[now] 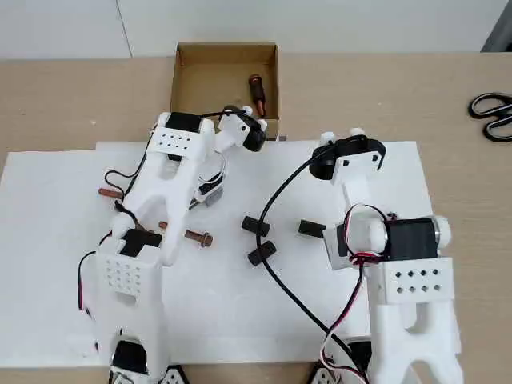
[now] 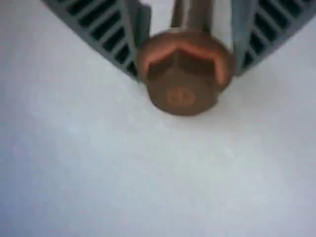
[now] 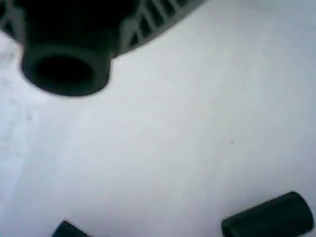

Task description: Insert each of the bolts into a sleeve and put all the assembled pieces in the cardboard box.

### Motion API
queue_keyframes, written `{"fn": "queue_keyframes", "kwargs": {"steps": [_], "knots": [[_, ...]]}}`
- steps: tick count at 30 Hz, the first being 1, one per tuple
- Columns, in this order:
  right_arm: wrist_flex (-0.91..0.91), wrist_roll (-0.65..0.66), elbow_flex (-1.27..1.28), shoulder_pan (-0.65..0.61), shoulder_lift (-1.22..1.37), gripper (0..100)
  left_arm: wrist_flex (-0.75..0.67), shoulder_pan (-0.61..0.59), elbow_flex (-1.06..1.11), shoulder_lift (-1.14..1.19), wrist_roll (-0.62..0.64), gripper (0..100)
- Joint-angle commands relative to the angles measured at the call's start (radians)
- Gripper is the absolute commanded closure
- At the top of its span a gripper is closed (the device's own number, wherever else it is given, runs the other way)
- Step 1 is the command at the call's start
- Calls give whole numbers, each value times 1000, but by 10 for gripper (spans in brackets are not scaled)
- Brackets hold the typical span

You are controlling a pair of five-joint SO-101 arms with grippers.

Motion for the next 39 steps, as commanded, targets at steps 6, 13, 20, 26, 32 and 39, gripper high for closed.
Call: {"fn": "queue_keyframes", "kwargs": {"steps": [6, 13, 20, 26, 32, 39], "knots": [[-1, 12, -6, 13, -22, 996, 51, -43, -162, 167, 3, 995], [-1, 12, -8, 5, -30, 995, 181, -44, -369, 181, 9, 995], [7, 8, -12, 10, -31, 995, 203, -38, -572, 135, 186, 995], [8, 11, -11, 12, -102, 995, 203, -2, -503, -164, 362, 995], [7, 12, -6, 10, -275, 995, 203, 83, -202, -520, 373, 995], [-2, 8, 57, 4, -452, 996, 198, 203, 277, -941, 379, 995]]}}
